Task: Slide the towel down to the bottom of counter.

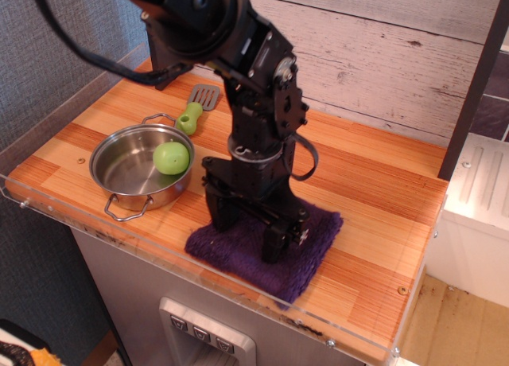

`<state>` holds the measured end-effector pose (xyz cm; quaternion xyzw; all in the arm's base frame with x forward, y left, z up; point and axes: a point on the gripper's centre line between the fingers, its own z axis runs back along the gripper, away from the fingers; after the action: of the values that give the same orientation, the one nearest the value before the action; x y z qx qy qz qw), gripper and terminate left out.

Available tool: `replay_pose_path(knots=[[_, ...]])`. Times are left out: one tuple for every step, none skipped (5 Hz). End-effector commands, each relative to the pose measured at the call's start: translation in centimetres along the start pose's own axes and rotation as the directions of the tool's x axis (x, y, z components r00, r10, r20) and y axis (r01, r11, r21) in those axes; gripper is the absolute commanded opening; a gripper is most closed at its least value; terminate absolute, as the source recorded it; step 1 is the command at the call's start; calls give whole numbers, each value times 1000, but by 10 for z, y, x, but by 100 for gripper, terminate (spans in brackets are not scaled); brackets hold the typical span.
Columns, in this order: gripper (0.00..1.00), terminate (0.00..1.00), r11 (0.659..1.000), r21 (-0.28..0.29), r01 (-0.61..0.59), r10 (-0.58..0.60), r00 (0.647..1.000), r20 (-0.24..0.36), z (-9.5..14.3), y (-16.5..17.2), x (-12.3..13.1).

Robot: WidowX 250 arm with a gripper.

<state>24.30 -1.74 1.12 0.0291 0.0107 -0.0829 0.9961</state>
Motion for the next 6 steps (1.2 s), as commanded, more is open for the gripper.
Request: replay_pose_path(knots=[[100,0,1000,-22,-18,20,998,60,23,5,20],[100,0,1000,-31,-4,7,994,109,45,5,28],[100,0,999,-41,19,-12,987,161,76,6,25],[100,0,999,-47,1,8,981,191,108,15,23],[100,0,996,-75,-56,69,979,192,126,32,26],[100,0,993,-86,-77,92,979,184,132,41,29]])
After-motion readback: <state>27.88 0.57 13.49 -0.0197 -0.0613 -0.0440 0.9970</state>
